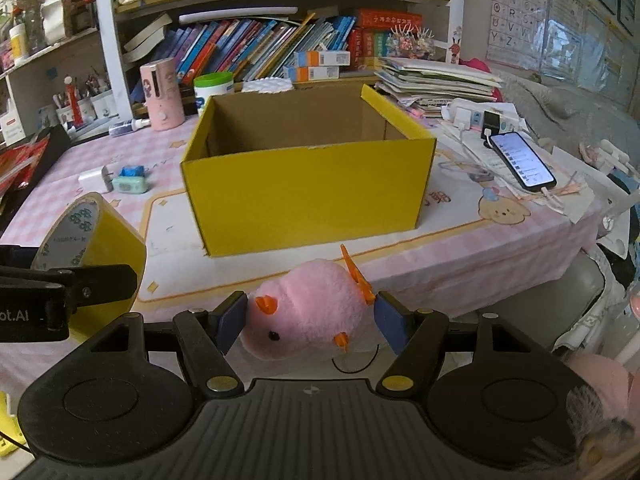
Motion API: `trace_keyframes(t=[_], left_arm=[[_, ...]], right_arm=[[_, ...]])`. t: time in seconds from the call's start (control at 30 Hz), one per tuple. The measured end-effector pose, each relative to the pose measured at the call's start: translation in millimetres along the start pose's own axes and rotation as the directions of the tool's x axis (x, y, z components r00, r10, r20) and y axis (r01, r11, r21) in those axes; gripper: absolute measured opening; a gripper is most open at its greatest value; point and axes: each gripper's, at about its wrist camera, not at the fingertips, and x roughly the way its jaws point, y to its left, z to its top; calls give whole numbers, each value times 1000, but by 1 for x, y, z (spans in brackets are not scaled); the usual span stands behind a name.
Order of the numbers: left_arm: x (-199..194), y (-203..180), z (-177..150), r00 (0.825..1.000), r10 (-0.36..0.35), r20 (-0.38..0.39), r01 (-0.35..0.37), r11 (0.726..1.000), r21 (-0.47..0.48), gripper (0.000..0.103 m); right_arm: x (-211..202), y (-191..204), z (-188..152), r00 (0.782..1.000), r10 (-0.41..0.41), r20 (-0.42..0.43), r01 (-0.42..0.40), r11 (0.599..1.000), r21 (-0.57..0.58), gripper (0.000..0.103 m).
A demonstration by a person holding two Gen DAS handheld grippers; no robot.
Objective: Organize objects
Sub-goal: 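Carry the pink chick with the right gripper while the left gripper carries the tape roll over the box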
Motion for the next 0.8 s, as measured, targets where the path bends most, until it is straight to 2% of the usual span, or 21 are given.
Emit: trace_keyframes(t=[0.23,0.33,0.53,0.67,0.8], left_arm=[[14,-11,34,998,-16,53,16,1000,-5,83],[19,-18,54,995,-16,99,15,1000,6,83],[40,-34,91,986,4,168,-12,999,46,83],[62,-43,107,984,41,173,-52,997,62,83],[86,-51,117,984,79,157,-91,993,73,83]], right_arm=[[5,-20,30,999,-2,44,2,1000,-2,67],[2,-31,50,994,-12,104,12,1000,-8,67],[4,-56,99,972,3,237,8,999,-48,67],[22,-71,128,961,31,274,-8,997,-82,67],[51,-81,150,962,74,261,-47,993,-108,67]])
